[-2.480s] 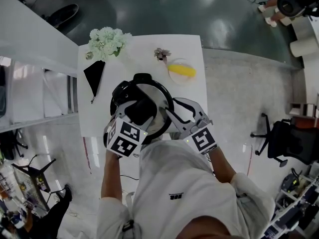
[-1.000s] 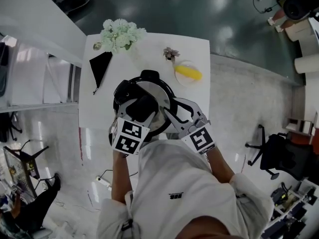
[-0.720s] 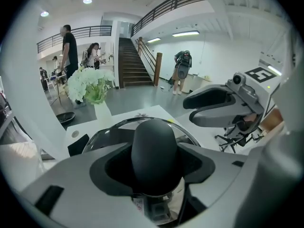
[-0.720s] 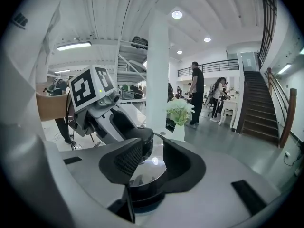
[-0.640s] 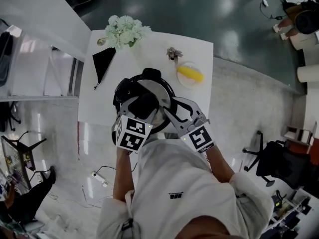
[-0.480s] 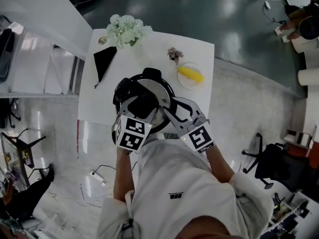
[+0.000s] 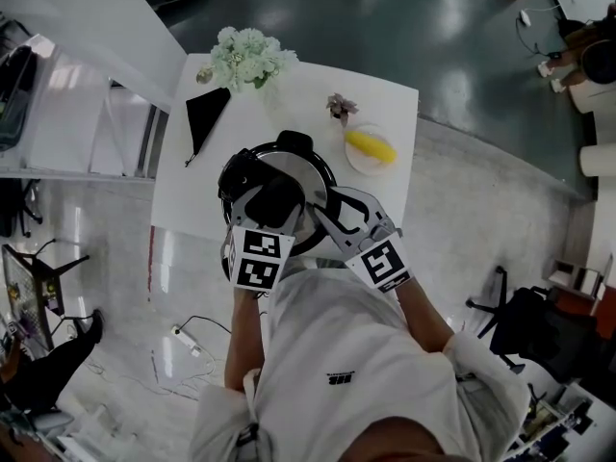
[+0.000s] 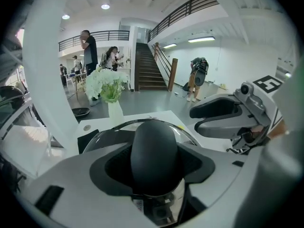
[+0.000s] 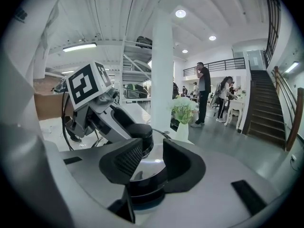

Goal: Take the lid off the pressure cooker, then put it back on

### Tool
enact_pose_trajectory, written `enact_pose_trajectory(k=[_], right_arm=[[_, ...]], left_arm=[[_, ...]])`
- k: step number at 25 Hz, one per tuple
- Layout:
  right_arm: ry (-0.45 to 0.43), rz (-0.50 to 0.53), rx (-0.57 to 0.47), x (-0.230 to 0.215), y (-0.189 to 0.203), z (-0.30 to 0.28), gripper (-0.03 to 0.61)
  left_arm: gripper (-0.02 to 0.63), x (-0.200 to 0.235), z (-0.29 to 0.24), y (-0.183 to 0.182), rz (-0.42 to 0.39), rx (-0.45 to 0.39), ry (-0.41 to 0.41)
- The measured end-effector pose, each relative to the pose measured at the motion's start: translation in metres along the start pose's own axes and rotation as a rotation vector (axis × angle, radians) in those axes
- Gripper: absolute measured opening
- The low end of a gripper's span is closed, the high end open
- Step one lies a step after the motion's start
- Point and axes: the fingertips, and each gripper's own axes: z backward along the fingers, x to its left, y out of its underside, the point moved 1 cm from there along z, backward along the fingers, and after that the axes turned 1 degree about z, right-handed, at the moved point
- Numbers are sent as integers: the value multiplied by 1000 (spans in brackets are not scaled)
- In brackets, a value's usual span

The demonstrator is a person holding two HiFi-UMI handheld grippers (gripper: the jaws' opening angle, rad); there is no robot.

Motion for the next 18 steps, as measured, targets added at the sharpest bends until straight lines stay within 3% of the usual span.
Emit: enact_pose_trajectory(k=[14, 18], right_arm=[[31, -24, -11, -8, 4, -1, 137], [50, -37, -16, -8, 5, 2, 137]], left_arm=[[290, 5, 3, -2, 162, -72, -193], [291, 5, 4, -3, 172, -87, -214]])
